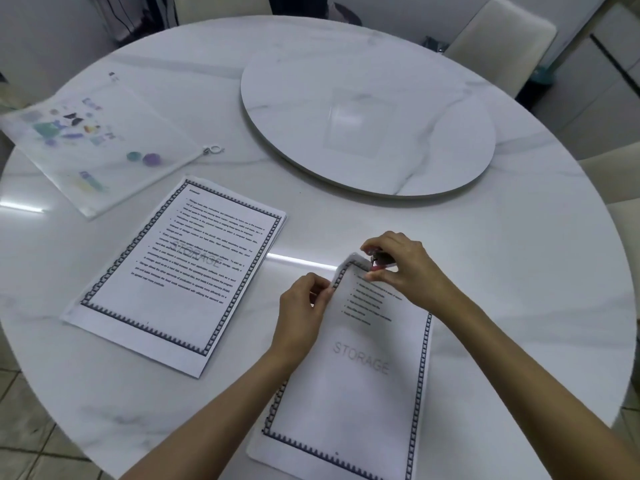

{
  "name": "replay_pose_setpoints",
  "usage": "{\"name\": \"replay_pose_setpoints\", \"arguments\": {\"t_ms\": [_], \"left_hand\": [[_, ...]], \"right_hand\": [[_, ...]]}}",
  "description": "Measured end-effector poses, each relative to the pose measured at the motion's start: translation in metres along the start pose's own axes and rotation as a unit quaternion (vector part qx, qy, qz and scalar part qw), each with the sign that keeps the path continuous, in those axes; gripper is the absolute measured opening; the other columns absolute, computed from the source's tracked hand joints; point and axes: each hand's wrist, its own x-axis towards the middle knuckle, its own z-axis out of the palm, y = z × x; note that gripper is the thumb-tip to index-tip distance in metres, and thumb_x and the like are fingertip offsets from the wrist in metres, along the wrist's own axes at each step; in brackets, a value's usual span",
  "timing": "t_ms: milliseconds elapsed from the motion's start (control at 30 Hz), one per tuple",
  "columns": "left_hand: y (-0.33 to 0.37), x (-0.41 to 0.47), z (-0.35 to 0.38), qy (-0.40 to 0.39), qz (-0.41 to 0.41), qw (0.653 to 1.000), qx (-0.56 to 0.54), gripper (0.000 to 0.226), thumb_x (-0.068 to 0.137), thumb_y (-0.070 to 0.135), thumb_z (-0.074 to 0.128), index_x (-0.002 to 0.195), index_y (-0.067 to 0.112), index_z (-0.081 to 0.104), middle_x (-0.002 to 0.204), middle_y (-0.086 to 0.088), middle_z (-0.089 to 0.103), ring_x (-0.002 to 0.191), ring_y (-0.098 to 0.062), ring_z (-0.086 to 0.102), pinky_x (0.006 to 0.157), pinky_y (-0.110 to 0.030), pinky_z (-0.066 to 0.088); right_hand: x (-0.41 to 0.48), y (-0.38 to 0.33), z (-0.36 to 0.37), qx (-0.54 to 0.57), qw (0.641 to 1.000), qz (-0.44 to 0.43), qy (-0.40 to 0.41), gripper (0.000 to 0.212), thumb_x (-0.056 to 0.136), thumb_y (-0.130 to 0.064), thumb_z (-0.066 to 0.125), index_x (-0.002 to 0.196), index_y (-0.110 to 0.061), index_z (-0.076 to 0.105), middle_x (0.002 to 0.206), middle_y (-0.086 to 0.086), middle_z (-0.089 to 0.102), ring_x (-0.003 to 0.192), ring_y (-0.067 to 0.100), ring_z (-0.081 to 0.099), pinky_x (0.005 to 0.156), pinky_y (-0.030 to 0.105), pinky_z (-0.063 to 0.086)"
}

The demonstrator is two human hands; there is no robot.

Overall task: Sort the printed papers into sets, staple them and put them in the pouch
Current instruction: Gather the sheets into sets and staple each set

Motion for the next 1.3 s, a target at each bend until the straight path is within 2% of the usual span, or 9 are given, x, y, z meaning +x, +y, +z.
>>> {"name": "replay_pose_setpoints", "arguments": {"t_ms": [100,233,367,533,633,800,1067,1200,1300], "left_hand": [[-0.007,0.0,-0.003,-0.007,-0.039,0.999,-0.005,0.008,0.091,0.022,0.056,0.096,0.016,0.06,0.084,0.008,0.06,0.075,0.0,0.056,0.061,-0.003,0.043],[-0.016,0.0,-0.009,-0.016,-0.069,0.997,0.008,0.021,0.092,0.02,0.055,0.112,0.018,0.056,0.093,0.008,0.06,0.078,0.002,0.056,0.06,-0.003,0.044],[-0.024,0.0,-0.023,-0.006,-0.065,0.998,0.015,0.026,0.091,0.011,0.055,0.117,0.014,0.057,0.103,0.007,0.061,0.084,0.004,0.055,0.066,0.002,0.041],[-0.031,0.002,-0.049,-0.018,-0.038,0.999,0.027,0.026,0.091,0.01,0.054,0.117,0.014,0.059,0.103,0.007,0.061,0.086,0.006,0.054,0.07,0.004,0.039],[-0.037,0.006,-0.069,-0.022,-0.035,0.999,0.023,0.027,0.091,0.01,0.054,0.117,0.015,0.059,0.103,0.007,0.061,0.088,0.007,0.054,0.071,0.003,0.04],[-0.05,0.025,-0.115,-0.028,-0.023,0.999,0.016,0.027,0.09,0.008,0.055,0.116,0.013,0.061,0.104,0.005,0.063,0.088,0.006,0.055,0.07,0.003,0.04],[-0.08,0.083,-0.209,-0.043,-0.011,0.999,0.032,0.027,0.09,0.009,0.055,0.117,0.014,0.061,0.106,0.003,0.064,0.087,-0.001,0.058,0.077,-0.006,0.045],[-0.09,0.133,-0.247,-0.026,-0.012,0.998,0.049,0.03,0.091,0.011,0.054,0.12,0.01,0.059,0.116,-0.003,0.064,0.094,-0.01,0.058,0.075,-0.002,0.039],[-0.093,0.174,-0.261,-0.045,-0.045,0.995,0.078,0.038,0.091,0.016,0.054,0.128,0.007,0.051,0.126,-0.009,0.058,0.107,-0.02,0.057,0.089,-0.024,0.042]], "right_hand": [[-0.007,0.0,-0.001,0.055,0.998,0.018,0.027,0.038,0.073,-0.014,0.076,0.108,-0.011,0.062,0.09,-0.019,0.049,0.085,0.01,0.059,0.09,0.02,0.047],[-0.018,0.0,0.01,0.102,0.993,0.054,0.013,0.036,0.075,-0.013,0.074,0.108,-0.012,0.061,0.095,-0.009,0.053,0.088,0.005,0.06,0.083,0.002,0.041],[-0.025,-0.002,0.027,0.13,0.988,0.085,0.009,0.036,0.075,-0.013,0.075,0.108,-0.014,0.061,0.1,-0.001,0.057,0.086,-0.004,0.06,0.082,0.002,0.041],[-0.025,-0.016,0.047,0.159,0.981,0.113,0.004,0.033,0.075,-0.012,0.075,0.103,-0.022,0.059,0.099,-0.006,0.057,0.084,-0.016,0.056,0.078,0.0,0.039],[-0.02,-0.029,0.059,0.18,0.976,0.125,0.008,0.034,0.075,-0.012,0.075,0.101,-0.025,0.057,0.1,-0.007,0.058,0.084,-0.016,0.057,0.078,0.001,0.041],[0.003,-0.06,0.081,0.21,0.967,0.138,0.029,0.034,0.073,-0.009,0.076,0.103,-0.012,0.062,0.1,-0.001,0.061,0.082,-0.01,0.06,0.077,0.003,0.043],[0.061,-0.132,0.138,0.243,0.953,0.174,0.05,0.037,0.071,-0.012,0.078,0.102,-0.02,0.061,0.101,-0.005,0.062,0.082,-0.014,0.06,0.074,0.0,0.041],[0.087,-0.152,0.169,0.214,0.954,0.199,0.06,0.038,0.071,-0.015,0.079,0.105,-0.015,0.063,0.101,-0.001,0.062,0.087,-0.001,0.06,0.079,0.003,0.043],[0.098,-0.159,0.181,0.167,0.96,0.217,0.063,0.037,0.072,-0.016,0.078,0.106,-0.012,0.064,0.101,0.002,0.063,0.094,0.015,0.06,0.088,0.022,0.047]]}}
